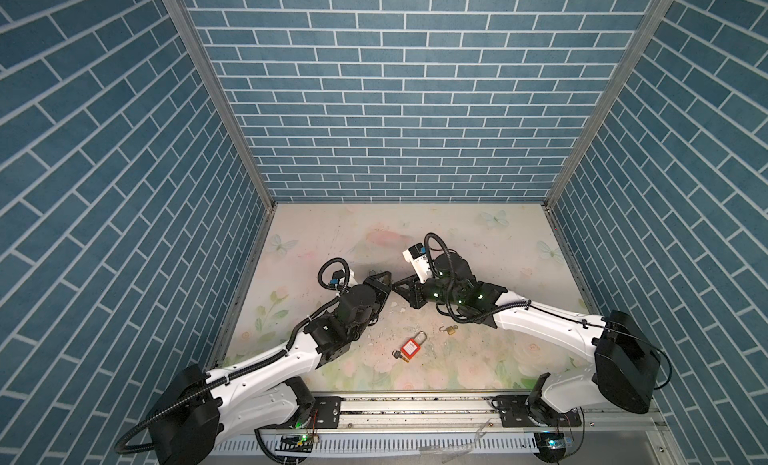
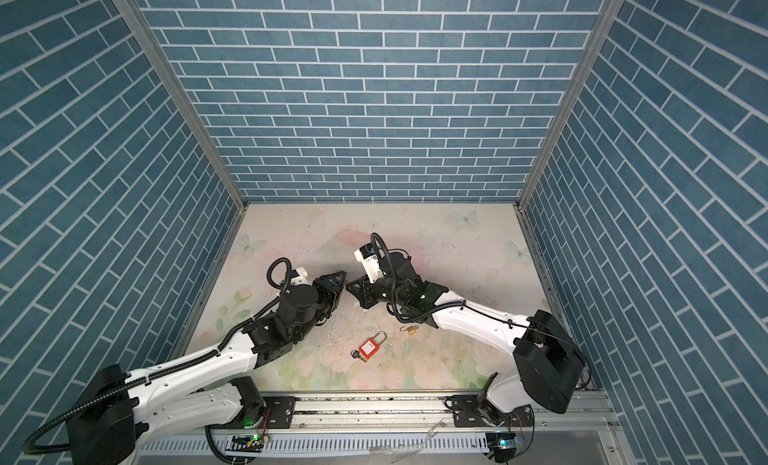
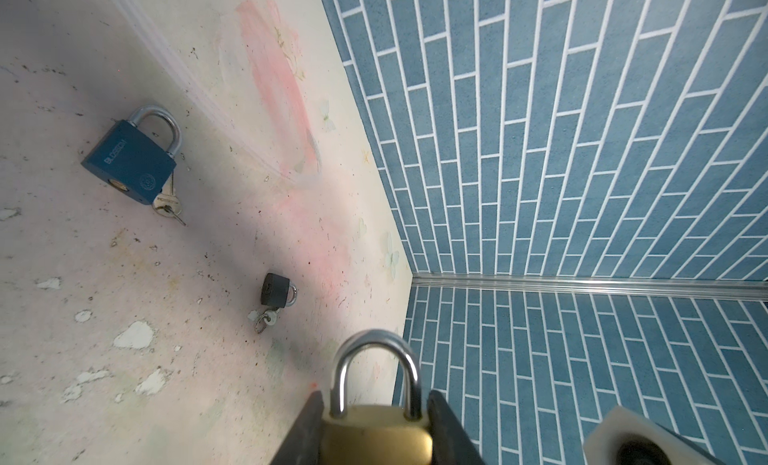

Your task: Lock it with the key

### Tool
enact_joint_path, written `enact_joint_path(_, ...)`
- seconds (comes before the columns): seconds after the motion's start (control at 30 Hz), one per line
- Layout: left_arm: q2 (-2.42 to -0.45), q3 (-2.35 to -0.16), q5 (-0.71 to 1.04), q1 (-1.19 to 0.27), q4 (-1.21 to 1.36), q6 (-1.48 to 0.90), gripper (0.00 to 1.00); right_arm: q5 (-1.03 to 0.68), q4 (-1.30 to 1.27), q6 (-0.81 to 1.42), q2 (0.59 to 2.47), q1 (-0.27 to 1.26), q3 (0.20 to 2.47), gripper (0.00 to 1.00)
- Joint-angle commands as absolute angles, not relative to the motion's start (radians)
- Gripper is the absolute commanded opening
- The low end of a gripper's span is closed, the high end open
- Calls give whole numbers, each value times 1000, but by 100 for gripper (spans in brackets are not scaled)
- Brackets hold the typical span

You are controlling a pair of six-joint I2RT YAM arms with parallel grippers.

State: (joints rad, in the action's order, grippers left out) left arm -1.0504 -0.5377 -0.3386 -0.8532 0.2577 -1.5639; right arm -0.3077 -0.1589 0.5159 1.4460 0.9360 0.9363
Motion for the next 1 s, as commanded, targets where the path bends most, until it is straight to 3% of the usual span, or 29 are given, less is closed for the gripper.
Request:
enact_joint_path(0.0, -1034, -531, -353, -846, 285, -1575, 0, -312, -170, 509, 1451, 943, 962, 7)
enact_joint_path(0.2, -1036, -541, -354, -830, 289, -1574, 0, -313, -162, 506, 1441, 943, 951, 0)
enact_joint_path(0.77, -951, -573, -422, -606, 229, -1488, 0, -276, -120, 548, 1267, 952, 810, 0)
enact_joint_path(0.97, -976, -595, -329, -605, 200, -1491, 0, -258, -114, 529, 1247, 949, 836, 0)
